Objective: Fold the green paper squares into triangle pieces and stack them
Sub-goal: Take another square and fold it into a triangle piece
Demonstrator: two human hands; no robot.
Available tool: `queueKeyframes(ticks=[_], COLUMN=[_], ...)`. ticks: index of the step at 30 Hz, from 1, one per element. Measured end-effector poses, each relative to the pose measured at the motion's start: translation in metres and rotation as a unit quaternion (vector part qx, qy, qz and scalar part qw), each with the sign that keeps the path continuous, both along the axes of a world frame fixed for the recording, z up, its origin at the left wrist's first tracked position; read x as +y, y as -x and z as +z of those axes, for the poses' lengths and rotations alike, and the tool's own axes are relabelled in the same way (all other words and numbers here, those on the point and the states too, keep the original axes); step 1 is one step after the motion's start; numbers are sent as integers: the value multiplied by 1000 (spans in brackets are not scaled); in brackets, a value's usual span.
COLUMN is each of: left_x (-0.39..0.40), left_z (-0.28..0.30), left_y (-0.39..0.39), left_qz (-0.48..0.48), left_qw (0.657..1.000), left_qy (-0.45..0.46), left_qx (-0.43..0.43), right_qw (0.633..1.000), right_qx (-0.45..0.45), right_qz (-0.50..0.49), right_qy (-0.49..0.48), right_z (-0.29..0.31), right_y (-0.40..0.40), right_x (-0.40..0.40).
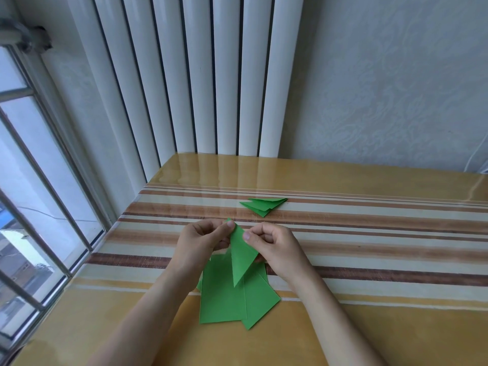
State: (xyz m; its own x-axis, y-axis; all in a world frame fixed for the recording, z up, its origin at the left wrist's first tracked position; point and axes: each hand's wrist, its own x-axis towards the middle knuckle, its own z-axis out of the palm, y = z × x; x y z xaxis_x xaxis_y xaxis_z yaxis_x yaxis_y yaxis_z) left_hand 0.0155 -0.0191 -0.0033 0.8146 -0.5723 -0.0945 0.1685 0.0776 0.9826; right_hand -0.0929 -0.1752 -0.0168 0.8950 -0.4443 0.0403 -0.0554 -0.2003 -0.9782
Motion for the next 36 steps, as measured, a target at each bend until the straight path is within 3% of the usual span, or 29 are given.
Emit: queueKeyframes(ticks=[3,9,14,17,24,36], left_x=[-2,-6,-3,-2,-1,-2], left_z=[-2,-3,-3,3,4,9], left_y=[2,8,6,9,12,13], left_qz=[-37,-63,52,49,90,31], left_qw=[998,997,968,958,964,993], left_qy=[-23,-28,-60,-64,-81,-33], left_qx=[-50,-45,-239,-275,-237,-108], right_qw=[1000,998,996,995,993,994], right_qx=[-9,-25,-35,-40,-58,-46], right_qz=[-2,-49,-56,-47,-32,-11], right_qy=[21,28,53,74,95,95], right_z=[0,-2,-4,-2,4,4], right_y=[-1,-2,-3,-2,0,1], right_x=[1,-3,-3,-1,3,3])
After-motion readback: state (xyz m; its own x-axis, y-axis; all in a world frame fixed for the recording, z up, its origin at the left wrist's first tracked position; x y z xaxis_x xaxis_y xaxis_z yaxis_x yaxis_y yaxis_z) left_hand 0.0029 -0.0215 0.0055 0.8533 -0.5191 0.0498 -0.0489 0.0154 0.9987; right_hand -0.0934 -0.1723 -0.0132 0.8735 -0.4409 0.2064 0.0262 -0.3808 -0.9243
